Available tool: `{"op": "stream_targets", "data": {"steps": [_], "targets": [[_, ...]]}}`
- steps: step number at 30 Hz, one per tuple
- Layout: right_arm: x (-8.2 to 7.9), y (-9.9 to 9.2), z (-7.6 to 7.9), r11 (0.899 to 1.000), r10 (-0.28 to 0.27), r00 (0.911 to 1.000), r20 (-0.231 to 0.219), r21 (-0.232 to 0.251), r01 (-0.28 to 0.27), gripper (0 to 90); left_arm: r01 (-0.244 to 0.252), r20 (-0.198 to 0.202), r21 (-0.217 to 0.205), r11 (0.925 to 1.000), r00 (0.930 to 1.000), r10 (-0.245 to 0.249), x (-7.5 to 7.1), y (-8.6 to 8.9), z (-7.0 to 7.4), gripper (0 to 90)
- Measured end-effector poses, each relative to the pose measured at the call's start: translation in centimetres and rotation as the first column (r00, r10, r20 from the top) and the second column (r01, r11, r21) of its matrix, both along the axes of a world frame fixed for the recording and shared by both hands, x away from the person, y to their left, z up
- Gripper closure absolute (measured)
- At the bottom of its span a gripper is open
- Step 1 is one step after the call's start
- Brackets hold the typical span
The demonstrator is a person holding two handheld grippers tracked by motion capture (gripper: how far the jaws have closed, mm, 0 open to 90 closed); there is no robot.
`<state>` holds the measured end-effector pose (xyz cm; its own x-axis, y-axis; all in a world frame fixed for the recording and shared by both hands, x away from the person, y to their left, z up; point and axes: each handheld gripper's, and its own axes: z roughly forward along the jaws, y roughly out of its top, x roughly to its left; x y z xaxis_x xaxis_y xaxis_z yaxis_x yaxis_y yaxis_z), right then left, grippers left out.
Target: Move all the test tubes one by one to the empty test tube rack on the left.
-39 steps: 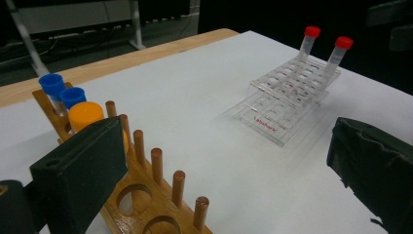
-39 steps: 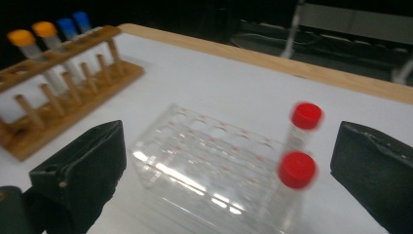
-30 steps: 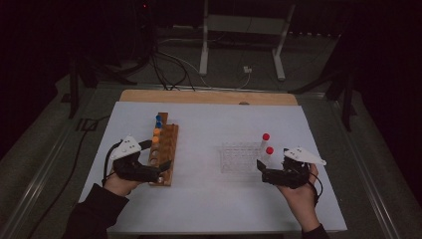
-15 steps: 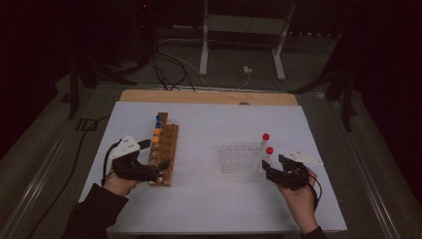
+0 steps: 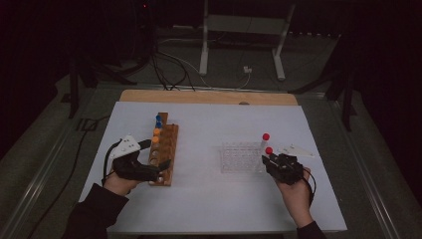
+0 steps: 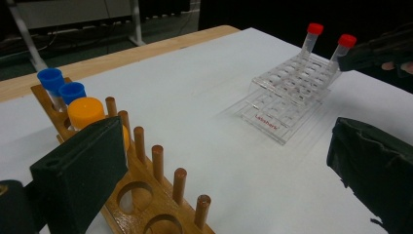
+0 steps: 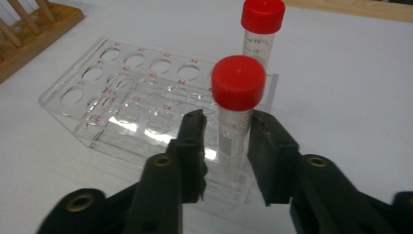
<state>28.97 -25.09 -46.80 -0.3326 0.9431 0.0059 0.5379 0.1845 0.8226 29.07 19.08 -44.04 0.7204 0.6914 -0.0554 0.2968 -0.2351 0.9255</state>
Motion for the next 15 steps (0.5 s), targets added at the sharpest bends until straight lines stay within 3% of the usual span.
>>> {"op": "stream_targets", "data": {"steps": [6, 15], "targets": [[0.54, 0.14, -0.37, 1.0, -0.009, 0.9999, -0.015, -0.023, 0.008, 72.9, -0.001, -0.002, 0.0, 1.0, 1.0, 0.001, 0.03, 0.03, -0.02, 1.8], [0.6, 0.11, 0.05, 1.0, -0.009, 1.0, -0.002, -0.026, 0.009, 74.5, 0.004, -0.006, 0.002, 1.0, 1.0, -0.004, 0.06, 0.03, -0.03, 1.8]]}}
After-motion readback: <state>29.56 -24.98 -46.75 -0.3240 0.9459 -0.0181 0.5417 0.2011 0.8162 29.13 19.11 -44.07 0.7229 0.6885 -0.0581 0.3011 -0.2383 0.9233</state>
